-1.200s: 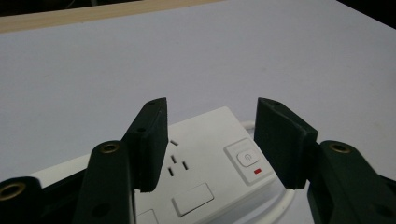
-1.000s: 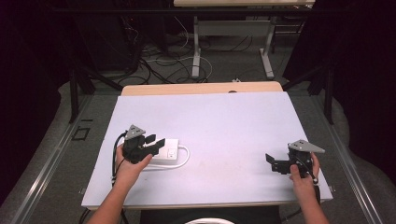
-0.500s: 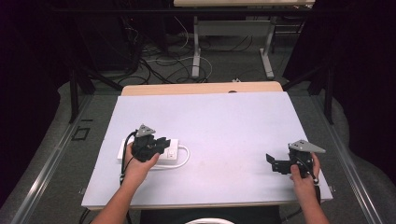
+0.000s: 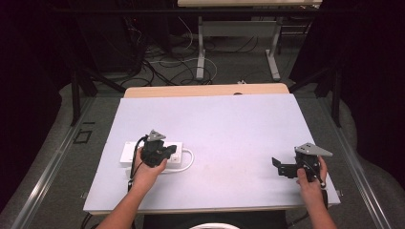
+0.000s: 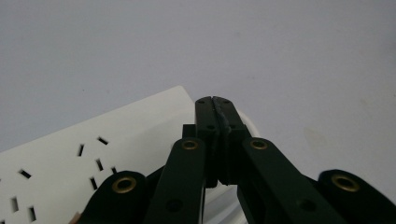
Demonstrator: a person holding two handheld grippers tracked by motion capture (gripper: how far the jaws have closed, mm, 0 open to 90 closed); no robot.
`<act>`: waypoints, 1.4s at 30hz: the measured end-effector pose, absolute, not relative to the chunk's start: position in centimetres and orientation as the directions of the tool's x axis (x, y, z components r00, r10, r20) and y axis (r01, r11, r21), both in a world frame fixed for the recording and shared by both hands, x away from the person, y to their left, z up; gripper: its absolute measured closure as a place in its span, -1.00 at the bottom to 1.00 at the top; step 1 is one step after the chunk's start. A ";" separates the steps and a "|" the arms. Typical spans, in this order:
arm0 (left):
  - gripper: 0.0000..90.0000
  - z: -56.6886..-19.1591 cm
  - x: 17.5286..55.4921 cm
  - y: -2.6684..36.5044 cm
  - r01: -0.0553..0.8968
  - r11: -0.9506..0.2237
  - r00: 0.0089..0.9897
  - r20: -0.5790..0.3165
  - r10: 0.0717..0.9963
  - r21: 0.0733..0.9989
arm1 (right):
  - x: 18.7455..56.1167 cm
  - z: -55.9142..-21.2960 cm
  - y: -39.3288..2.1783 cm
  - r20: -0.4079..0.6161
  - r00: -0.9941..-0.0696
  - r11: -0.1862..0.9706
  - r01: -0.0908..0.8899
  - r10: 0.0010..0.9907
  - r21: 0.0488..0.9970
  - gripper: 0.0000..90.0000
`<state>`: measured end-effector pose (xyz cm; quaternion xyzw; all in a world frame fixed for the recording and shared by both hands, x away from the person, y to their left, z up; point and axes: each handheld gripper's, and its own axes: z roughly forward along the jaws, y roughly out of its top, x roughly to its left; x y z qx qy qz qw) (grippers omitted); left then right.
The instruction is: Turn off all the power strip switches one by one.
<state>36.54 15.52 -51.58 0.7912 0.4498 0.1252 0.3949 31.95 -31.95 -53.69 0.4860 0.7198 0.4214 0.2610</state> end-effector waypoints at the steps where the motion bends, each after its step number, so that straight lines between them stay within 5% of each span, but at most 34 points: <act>1: 1.00 -51.6 36.5 15.5 0.613 -0.283 0.564 -0.157 0.811 0.738 | 31.9 -53.7 -31.9 0.034 -0.391 0.172 0.480 0.920 0.860 -1.00; 33: 1.00 -53.1 36.8 14.6 0.646 -0.380 0.576 -0.096 0.812 0.662 | 31.9 -53.7 -32.0 0.029 -0.391 0.178 0.484 0.920 0.857 -1.00; 42: 1.00 -53.3 36.7 14.9 0.665 -0.341 0.558 -0.139 0.818 0.664 | 31.9 -53.7 -32.0 0.029 -0.393 0.179 0.484 0.919 0.857 -1.00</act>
